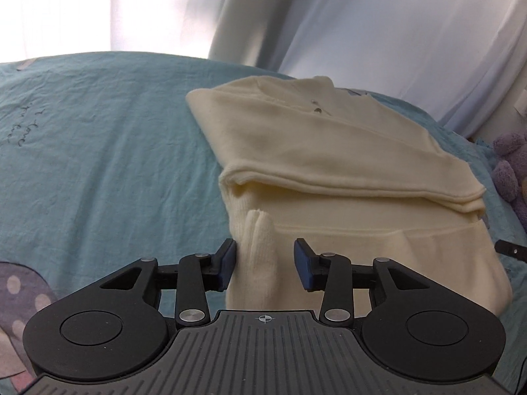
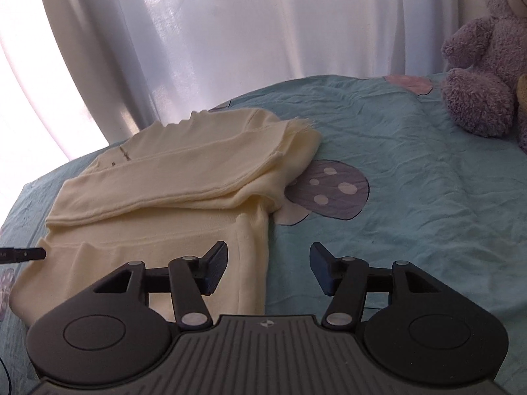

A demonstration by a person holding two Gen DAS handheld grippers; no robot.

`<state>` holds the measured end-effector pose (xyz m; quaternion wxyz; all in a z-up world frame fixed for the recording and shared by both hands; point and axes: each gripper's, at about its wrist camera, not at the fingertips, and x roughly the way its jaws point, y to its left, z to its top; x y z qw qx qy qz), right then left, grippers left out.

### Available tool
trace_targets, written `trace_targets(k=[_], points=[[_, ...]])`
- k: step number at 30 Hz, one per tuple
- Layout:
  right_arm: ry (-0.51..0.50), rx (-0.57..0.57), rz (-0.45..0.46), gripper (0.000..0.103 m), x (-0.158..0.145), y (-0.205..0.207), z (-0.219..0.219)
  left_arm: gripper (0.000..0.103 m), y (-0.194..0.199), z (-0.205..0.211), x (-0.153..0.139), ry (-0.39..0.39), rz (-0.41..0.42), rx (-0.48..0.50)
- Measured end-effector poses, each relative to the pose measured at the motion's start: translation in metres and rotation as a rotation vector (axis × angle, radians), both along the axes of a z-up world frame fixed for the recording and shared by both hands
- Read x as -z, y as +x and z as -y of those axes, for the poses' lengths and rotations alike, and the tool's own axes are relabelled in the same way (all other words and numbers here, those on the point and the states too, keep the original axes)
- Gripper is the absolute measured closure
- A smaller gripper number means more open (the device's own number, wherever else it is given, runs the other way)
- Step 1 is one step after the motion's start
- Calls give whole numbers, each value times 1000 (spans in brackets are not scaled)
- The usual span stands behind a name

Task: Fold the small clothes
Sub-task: 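Grasp the hem with the left gripper while the right gripper grasps it too, then lift the hem with both grippers and fold it over toward the collar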

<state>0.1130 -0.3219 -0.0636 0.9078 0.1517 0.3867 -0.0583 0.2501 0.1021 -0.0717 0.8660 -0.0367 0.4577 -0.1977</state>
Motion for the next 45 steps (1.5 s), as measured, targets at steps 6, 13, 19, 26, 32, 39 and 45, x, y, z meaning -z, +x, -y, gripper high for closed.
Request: trace_targets(k=[6,13,19,26,32,39,45], points=[[-33,-81,-15,73,12,12,-11,89,-3,7,-4,53,23,-15],[-146,-130,5,95,8,13,-32,91,-14,11,-15,99,66,-26],[-133,-158,47,96,1,9,-35,91,-24,21,-26,96,117,-5],[-97,-159,-17,94,17,18,-32,79,-19,34,-8,115,59,47],[-104,-178,3,97,13,18,-31,94,-23,36,-14,147,105,52],[-98,-165,173,98,-33,19,-25,94,-18,25,-81,105,299,28],[-141,-91,250,98,-46,66,-9,94,42,48,-81,145,355,-12]])
